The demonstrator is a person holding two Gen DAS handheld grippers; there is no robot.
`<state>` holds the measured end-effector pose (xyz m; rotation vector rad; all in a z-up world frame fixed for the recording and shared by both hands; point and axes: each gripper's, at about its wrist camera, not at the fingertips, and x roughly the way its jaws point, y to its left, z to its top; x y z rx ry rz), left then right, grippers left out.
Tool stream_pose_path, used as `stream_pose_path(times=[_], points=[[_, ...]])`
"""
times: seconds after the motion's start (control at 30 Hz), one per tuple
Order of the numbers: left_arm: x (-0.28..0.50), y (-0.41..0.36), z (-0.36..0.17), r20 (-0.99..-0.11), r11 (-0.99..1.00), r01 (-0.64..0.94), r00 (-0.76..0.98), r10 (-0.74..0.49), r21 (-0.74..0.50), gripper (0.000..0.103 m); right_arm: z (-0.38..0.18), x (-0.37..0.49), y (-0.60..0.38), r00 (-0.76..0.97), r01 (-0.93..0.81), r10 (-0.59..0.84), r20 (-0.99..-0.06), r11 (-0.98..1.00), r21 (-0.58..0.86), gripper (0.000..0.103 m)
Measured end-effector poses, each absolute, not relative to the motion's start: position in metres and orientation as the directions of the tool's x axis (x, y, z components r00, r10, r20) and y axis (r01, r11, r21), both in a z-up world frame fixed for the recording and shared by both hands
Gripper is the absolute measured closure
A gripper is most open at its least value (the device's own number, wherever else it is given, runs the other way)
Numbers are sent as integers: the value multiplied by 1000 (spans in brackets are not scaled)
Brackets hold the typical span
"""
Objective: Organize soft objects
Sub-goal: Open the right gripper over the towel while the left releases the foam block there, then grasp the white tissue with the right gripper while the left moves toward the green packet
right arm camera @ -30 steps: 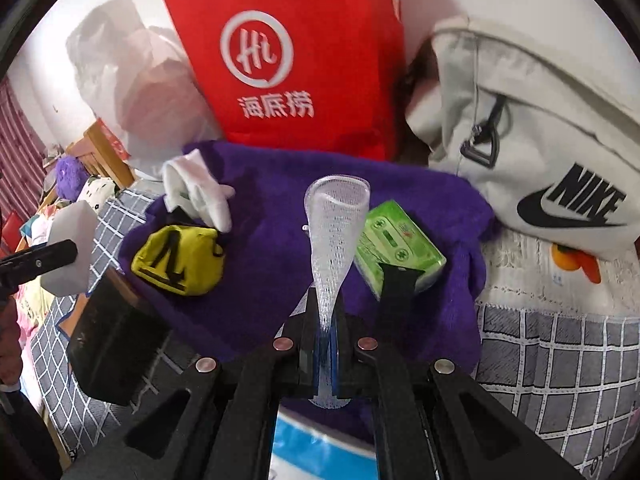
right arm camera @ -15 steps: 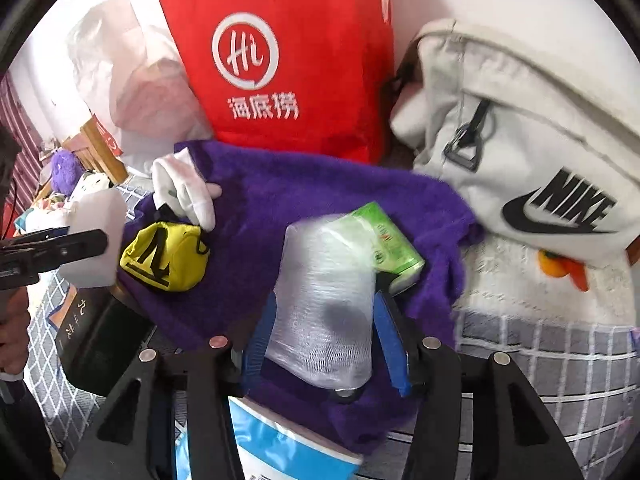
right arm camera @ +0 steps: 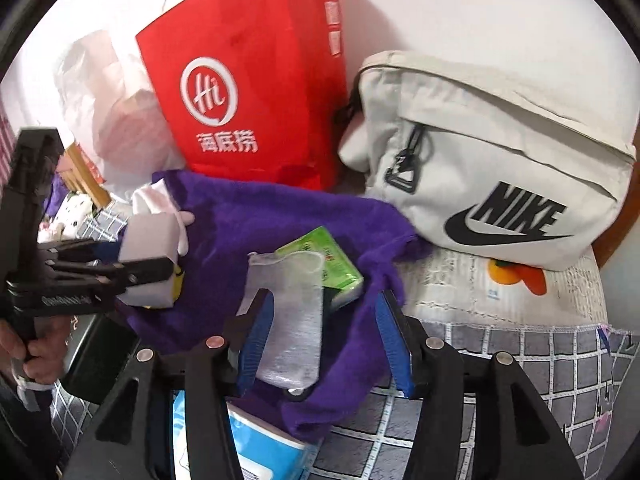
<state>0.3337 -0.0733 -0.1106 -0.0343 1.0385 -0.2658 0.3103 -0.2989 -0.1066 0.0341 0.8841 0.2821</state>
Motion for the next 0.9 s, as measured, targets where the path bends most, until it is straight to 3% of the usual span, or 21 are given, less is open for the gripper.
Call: stream_pose_path(times=[0.27, 0.47, 0.6, 0.77, 0.9], points=[[341, -79, -127, -865, 975, 182, 460, -200, -128, 34, -112, 312, -302, 591, -222, 255, -766, 963, 150, 50], [344, -80, -130, -880, 975, 166, 428, -206, -147, 25, -108, 307, -294, 594, -238, 265, -760, 960, 149, 50], [340, -78, -126, -884, 978, 152, 426, -196, -143, 24, -103, 303, -288, 605, -239, 257, -753, 961, 136, 40], [326, -72, -111, -874, 981, 142, 451, -181, -130, 25, -88, 295, -282, 623, -234, 257, -739, 962, 137, 39], [308, -63, -93, -857, 985, 130, 488, -166, -117, 25, -72, 283, -274, 656, -233, 247, -713, 965, 120, 29]])
